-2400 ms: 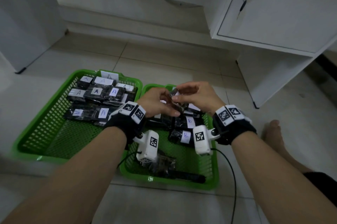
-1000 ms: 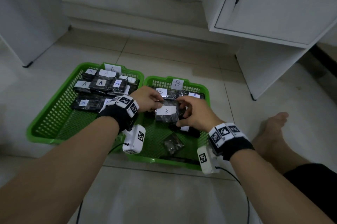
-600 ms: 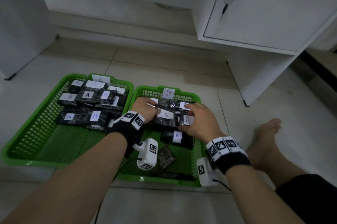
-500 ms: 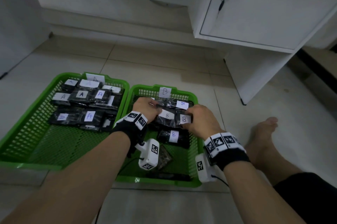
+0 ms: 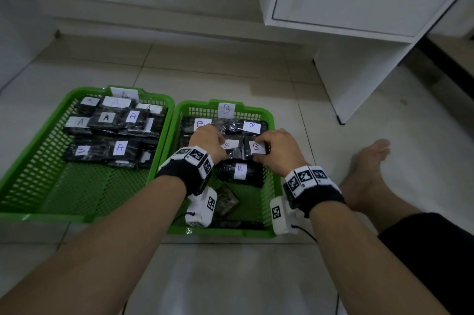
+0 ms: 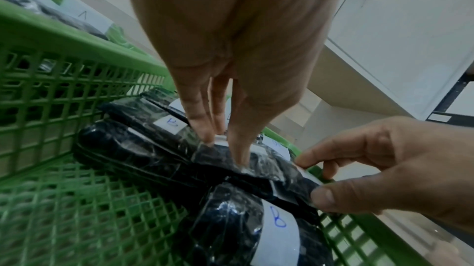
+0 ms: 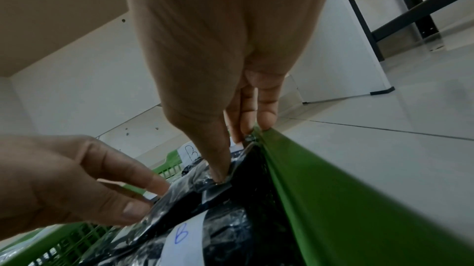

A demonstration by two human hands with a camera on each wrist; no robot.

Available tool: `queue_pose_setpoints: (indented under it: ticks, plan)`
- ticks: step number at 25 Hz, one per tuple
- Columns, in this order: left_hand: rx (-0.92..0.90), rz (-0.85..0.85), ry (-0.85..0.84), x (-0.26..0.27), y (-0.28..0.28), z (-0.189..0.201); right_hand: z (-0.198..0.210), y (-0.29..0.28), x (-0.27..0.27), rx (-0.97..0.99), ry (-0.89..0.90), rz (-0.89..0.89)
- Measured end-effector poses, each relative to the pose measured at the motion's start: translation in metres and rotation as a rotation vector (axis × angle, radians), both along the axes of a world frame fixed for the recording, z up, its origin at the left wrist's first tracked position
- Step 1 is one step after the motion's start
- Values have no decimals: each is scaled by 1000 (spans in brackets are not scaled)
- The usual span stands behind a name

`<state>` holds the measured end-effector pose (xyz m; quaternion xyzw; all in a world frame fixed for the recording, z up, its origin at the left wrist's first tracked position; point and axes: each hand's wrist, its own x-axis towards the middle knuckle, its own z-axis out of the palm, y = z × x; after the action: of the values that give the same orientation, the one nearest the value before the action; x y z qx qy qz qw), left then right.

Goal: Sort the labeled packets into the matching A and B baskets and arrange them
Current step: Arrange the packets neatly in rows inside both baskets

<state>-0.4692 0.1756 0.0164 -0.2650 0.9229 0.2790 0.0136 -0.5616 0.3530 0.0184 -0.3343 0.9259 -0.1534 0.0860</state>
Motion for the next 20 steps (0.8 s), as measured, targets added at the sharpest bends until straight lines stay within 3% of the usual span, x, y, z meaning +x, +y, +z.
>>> queue_pose_setpoints:
  ticks: [5, 9, 14, 16, 20]
  plan:
    - [-23, -175, -72, 6, 5, 8, 0, 1, 7, -26, -13, 16]
    - [-36, -139, 65, 23, 6, 10, 5, 7, 12, -157, -99, -63]
    - [-7, -486, -477, 37, 13, 11, 15, 22, 18, -379, -174, -166]
    - [-16, -508, -544, 42, 13, 7, 24, 20, 28, -331, -311, -126]
    - [46, -508, -553, 46, 16, 5, 27, 10, 52, -53, -548, 9]
